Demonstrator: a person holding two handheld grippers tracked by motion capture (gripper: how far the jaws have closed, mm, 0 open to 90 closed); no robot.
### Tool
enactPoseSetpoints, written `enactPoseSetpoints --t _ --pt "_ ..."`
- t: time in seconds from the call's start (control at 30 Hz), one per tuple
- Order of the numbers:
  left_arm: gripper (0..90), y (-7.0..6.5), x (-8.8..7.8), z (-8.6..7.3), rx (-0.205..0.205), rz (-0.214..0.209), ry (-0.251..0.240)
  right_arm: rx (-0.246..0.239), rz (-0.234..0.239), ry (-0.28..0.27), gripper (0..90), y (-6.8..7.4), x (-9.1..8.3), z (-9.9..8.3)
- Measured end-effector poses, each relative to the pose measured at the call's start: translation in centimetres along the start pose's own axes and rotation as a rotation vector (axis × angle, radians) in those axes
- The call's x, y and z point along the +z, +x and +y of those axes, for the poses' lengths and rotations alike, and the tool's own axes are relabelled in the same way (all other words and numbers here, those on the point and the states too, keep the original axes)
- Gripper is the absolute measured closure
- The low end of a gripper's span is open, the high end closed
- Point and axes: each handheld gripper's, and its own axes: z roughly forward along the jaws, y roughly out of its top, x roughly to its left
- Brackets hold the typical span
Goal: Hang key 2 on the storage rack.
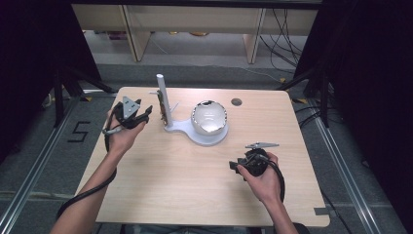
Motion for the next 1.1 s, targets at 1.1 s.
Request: enactPoseSetpoints --t 1.1 --pt "38.0 -1.5 -11.0 -9.5 -0.186 0.02 0.118 0.006 -0.014 0.003 57.8 0.0 -0.1 0.0"
